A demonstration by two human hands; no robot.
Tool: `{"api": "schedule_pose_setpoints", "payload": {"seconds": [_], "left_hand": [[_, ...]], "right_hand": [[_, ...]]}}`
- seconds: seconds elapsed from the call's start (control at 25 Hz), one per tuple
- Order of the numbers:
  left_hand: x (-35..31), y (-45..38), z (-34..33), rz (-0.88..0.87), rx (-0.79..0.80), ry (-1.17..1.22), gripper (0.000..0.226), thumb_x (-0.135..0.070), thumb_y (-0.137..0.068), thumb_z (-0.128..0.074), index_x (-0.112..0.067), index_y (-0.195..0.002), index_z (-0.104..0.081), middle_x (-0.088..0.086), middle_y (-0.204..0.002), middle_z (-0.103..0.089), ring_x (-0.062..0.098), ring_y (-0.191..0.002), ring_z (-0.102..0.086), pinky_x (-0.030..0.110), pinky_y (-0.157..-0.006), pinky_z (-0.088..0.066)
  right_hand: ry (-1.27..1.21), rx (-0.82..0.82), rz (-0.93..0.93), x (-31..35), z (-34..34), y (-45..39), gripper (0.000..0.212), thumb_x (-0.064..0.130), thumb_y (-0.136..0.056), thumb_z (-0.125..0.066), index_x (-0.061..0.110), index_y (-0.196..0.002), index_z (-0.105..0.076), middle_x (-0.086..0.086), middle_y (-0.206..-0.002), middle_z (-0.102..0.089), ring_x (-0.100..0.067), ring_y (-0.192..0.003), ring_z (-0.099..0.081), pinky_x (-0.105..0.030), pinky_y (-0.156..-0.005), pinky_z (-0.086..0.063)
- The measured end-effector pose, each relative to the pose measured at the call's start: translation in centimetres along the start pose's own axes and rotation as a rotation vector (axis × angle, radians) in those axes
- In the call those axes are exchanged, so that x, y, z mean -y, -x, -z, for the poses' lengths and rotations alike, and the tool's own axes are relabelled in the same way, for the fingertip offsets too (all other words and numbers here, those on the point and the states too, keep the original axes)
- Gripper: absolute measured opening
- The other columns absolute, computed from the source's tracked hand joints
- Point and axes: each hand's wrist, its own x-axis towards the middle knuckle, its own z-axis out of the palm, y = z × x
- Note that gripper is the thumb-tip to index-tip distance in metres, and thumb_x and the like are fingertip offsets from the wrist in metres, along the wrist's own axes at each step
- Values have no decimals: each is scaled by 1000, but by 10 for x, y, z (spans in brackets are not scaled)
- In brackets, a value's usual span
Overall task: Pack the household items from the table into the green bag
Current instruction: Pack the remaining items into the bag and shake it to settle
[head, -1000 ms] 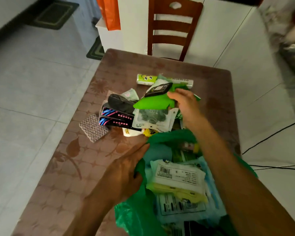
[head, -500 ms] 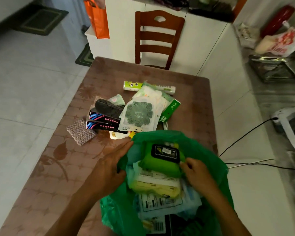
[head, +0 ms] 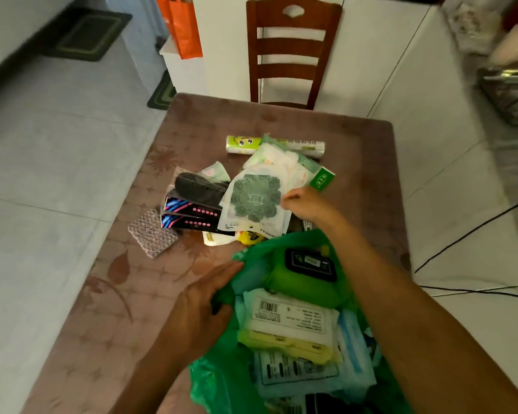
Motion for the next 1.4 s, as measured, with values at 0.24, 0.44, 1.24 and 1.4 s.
{"api": "schedule_pose_setpoints", "payload": {"seconds": [0.24, 0.44, 1.24, 1.4], "left_hand": [[3, 2, -8, 66, 18, 11, 73, -3, -67, -52, -34, -134, -48, -25, -137, -40, -2, -115, -52, 3, -88, -39], [6, -1, -7, 88, 24, 24, 74, -3, -68, -51, -36, -134, -47, -27, -137, -40, 0, -113, -55, 2, -83, -39], [-9, -5, 9, -107, 26, 17, 66, 13, -70, -52, -18, -128, -54, -4, -129, -57, 7, -117, -51, 9, -93, -39], [-14, -1, 15, -133, -132, -25, 65, 22, -68, -53, -18, -120, -60, 7, -122, -58, 23, -109, -56, 31, -89, -51]], "right_hand": [[-7, 33, -220, -13, -46, -45, 29, 19, -86, -63, 2, -109, -67, -13, -110, -68, -25, -95, -62, -29, -76, -48], [-428, -93, -201, -14, -61, -38, 20, 0, -80, -69, 8, -98, -71, -6, -107, -67, -18, -94, -58, -26, -81, -46], [-495, -148, -75, -91, -57, 239, 27, -5, -79, -71, 21, -72, -74, 15, -71, -73, -16, -82, -68, -11, -64, -51], [-223, -8, 75, -98, -61, 236, 23, 5, -86, -68, 28, -92, -70, 15, -96, -68, -11, -90, -66, -12, -75, -52]]}}
